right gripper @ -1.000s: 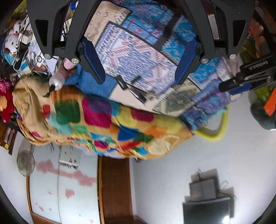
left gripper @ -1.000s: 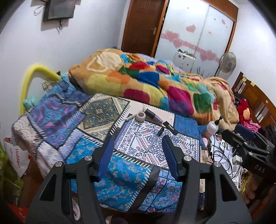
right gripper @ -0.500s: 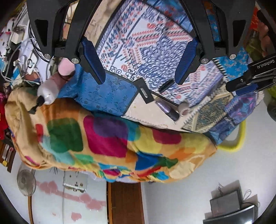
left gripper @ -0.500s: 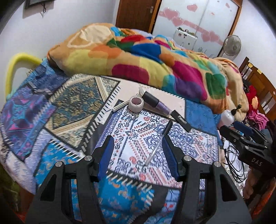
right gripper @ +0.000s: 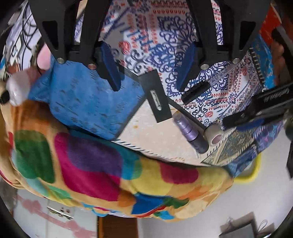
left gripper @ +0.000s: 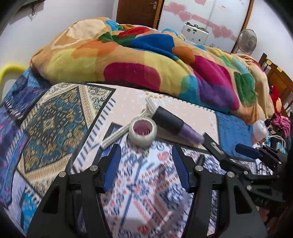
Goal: Collect trash
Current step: 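Grasp the clear tape roll with the left tool while the right tool grasps the black card, then carry the tape roll and black card with both tools over the white bucket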
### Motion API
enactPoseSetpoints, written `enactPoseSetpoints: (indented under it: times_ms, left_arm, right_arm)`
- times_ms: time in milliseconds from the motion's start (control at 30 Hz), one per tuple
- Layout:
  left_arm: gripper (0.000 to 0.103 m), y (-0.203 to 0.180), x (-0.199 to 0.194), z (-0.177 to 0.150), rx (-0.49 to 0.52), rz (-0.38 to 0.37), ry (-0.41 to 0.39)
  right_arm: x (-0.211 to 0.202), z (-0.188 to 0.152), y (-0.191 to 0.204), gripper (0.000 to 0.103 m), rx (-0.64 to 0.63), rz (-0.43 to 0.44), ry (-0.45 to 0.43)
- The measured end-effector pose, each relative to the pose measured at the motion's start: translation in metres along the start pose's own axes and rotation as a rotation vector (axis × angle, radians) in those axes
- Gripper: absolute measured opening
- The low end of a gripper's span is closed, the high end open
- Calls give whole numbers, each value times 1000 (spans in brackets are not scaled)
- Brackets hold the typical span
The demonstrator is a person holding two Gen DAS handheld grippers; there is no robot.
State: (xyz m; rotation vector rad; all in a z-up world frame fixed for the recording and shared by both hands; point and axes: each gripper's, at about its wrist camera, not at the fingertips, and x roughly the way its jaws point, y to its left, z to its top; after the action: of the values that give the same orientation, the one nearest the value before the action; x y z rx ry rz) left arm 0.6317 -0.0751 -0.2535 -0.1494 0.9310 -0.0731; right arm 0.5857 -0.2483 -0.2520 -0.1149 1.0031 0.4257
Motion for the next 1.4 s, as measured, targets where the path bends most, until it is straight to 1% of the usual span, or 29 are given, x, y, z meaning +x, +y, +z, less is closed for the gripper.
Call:
enactPoseSetpoints:
  times_ms: [67,100,133,233,267,333,400,467,500,633,800,900,1067,1267,1400]
  left_arm:
    - [56,2,9,5,6,-3,0]
    - [54,2,12,7,10,-1,-3]
    - [53,2,14,9,16,1,-8]
    - [41,-1,20,13,43,9,-15]
    - [36,-2,22,14,49,23,-13]
    - [36,-3,22,14,52,28,-12]
    - [35,-1,21,14,32,7,2]
    - [35,1,18,13,13,-14,13]
    - [35,3,15,13,5,-18,14]
    - [35,3,-1,10,6,-18,5]
    - [35,0,-32,4,16,-25,-23]
    - [35,2,-48,-4,18,-31,-27]
    - [35,10,-62,-27,11,-3,0]
    - [35,27,-75,-51,-41,21,38]
    - [35,35,-92,-64,-69,33,35]
  right_arm:
    - [6,1,3,48,-20,-2,3]
    - [9,2,5,45,-32,3,7]
    - [11,2,6,44,-38,-1,7]
    - [15,5,7,40,-56,-24,-3]
    - [15,6,8,35,-60,-36,-6]
    - [16,7,7,26,-58,-51,-9]
    - [16,9,7,23,-49,-48,-7]
    - [15,9,4,21,-15,-18,2]
    - [16,10,3,12,-2,-7,6]
    - [8,10,3,12,22,7,4]
    - [0,2,8,12,4,8,14]
    - [-5,-1,8,12,-2,18,21]
    - [-16,-4,4,12,3,14,-1]
    - [-29,-9,6,12,37,3,-11]
    - [-47,-11,15,12,43,8,-26]
